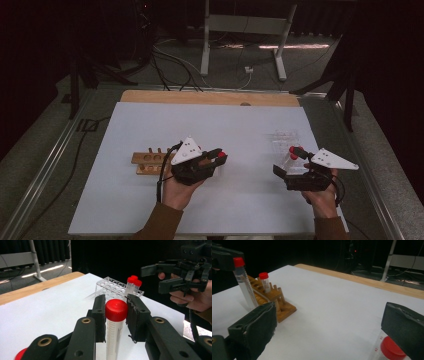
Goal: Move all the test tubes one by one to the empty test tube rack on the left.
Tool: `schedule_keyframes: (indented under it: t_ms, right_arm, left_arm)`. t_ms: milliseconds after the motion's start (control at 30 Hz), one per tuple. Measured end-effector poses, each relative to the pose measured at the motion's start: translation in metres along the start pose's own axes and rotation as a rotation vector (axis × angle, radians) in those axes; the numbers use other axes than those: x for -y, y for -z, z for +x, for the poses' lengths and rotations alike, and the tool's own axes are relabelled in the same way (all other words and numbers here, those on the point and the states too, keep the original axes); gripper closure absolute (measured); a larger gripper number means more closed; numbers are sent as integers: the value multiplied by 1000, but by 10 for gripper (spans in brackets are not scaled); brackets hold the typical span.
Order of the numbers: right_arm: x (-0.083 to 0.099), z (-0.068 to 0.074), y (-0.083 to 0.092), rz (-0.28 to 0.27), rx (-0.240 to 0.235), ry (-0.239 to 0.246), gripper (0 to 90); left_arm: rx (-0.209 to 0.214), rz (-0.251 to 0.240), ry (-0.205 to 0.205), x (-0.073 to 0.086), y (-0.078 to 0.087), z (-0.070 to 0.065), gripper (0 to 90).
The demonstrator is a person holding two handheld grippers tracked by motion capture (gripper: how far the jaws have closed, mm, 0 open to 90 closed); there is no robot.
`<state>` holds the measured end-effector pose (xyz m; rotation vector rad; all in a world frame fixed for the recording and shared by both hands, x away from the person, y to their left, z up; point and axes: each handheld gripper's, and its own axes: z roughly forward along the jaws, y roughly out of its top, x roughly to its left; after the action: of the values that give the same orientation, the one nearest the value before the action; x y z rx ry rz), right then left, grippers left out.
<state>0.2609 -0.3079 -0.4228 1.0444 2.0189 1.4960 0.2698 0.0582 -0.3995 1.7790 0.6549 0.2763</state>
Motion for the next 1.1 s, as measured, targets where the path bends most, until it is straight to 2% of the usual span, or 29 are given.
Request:
schedule_keyframes:
  t_ms: [567,767,1100]
  right_arm:
    - [-2,-5,7,-15,20,-10,1]
    - [-2,-6,9,-20,20,-14,1]
    - [-2,-9,12,-25,19,-20,1]
  left_arm:
    - [-64,-10,1,2,34,19,714]
    - [-101,-18,-6,2,43,27,714]
    - [-158,-33,7,3,53,41,714]
